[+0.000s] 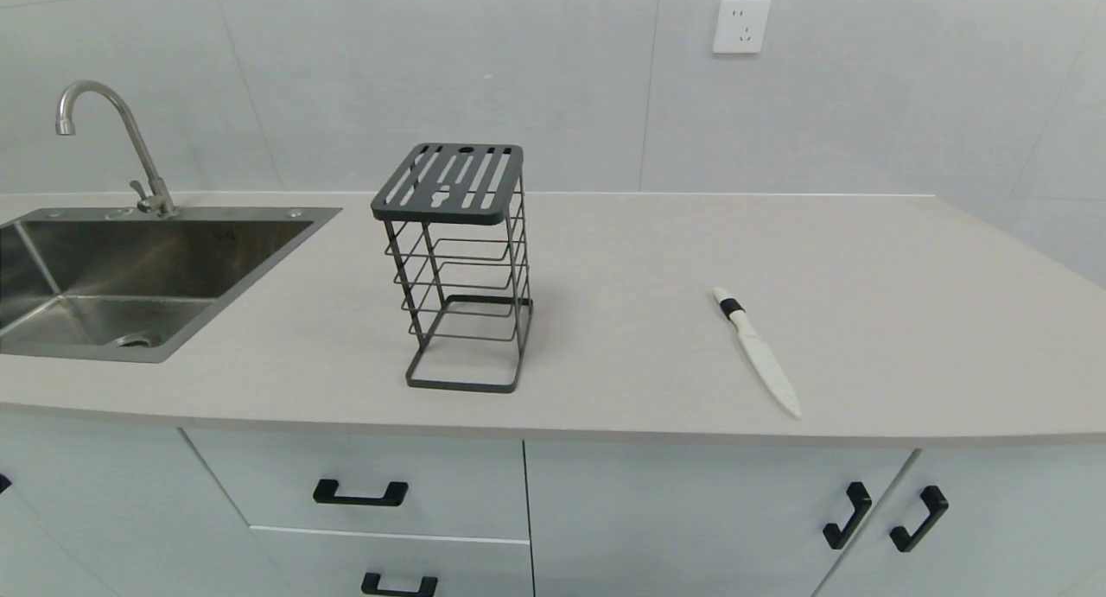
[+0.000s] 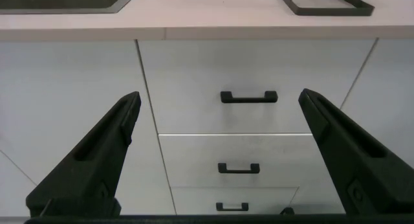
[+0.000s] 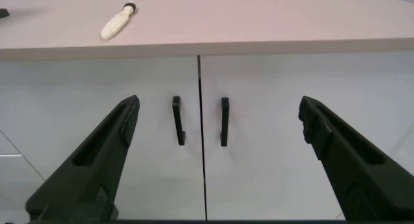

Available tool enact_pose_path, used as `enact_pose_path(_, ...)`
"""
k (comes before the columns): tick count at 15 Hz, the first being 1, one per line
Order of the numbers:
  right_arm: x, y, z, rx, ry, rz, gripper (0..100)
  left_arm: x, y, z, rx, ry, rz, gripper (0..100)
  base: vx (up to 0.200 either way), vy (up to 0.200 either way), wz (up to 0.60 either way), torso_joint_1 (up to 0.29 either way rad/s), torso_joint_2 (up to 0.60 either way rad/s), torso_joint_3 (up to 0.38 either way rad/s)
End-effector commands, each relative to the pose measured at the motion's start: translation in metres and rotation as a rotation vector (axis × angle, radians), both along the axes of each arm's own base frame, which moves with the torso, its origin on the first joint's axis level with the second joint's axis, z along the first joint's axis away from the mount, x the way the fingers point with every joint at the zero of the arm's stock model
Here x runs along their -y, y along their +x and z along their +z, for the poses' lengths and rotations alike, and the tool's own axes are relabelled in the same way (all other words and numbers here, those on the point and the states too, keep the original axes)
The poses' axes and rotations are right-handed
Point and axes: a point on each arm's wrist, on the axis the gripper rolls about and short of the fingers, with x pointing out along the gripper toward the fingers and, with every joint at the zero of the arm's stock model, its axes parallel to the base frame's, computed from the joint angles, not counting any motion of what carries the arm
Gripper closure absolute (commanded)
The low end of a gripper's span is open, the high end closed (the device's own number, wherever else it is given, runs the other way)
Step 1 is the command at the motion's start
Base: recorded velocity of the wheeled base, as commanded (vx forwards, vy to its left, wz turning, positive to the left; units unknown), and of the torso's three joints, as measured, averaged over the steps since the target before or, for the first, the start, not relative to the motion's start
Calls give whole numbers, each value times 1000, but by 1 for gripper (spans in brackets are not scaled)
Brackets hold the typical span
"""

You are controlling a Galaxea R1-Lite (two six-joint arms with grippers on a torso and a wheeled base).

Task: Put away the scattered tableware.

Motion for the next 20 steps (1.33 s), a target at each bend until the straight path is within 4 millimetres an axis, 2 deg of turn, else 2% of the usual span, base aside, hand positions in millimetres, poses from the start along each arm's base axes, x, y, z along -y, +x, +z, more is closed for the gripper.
enact_pose_path(1,0,0,0,-2,0,0,0,0,0,0,-1,0,-1,0,0,0,0,320,-491,-242)
enact_pose_path(6,0,0,0,-2,0,2,0,0,0,0,-1,0,-1,0,0,0,0,287,-517,-246)
enact_pose_path(9,0,0,0,-2,0,2,0,0,0,0,-1,0,-1,0,200,0,0,271,-541,-255)
enact_pose_path(14,0,0,0,-2,0,2,0,0,0,0,-3,0,-1,0,0,0,0,293,-564,-274)
enact_pose_path(20,0,0,0,-2,0,2,0,0,0,0,-1,0,-1,0,0,0,0,51,-88,-45)
